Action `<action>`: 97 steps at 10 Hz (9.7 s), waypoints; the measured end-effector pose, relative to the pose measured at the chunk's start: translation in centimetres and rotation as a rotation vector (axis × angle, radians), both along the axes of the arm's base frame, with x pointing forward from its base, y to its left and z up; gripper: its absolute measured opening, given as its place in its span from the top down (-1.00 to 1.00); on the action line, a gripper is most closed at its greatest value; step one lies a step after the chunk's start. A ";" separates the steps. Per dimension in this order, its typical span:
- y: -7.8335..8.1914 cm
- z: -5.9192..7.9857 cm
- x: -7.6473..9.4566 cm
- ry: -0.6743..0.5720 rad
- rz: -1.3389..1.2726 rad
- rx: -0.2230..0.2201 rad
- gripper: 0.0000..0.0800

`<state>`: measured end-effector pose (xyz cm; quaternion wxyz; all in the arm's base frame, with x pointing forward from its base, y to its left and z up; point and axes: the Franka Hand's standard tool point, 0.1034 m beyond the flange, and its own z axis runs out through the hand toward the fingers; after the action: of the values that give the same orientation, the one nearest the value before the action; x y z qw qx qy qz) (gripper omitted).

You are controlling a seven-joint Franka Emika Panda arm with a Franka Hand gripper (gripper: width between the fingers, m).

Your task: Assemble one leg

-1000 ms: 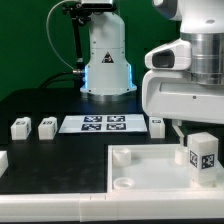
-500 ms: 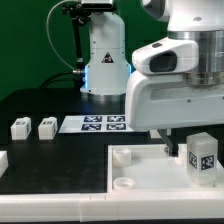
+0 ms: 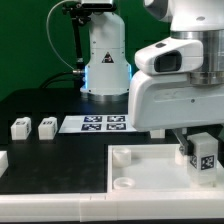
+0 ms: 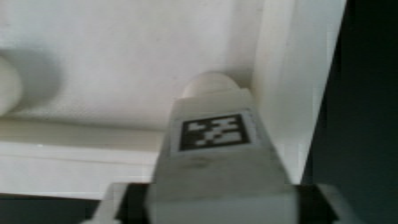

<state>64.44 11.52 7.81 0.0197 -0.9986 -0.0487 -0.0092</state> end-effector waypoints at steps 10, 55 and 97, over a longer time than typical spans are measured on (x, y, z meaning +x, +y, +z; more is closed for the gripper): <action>-1.0 0.1 0.3 -0.013 -0.378 0.128 0.27; -0.5 -0.2 0.1 -0.008 -0.282 -0.015 0.18; -0.1 -0.7 -0.9 0.034 -1.955 0.082 -0.33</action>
Offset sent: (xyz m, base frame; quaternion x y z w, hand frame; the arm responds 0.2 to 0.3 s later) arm -0.0014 0.0126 -0.0120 0.0100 0.0493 0.1532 0.9869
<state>63.55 11.44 7.09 0.0390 -0.5974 0.8010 -0.0087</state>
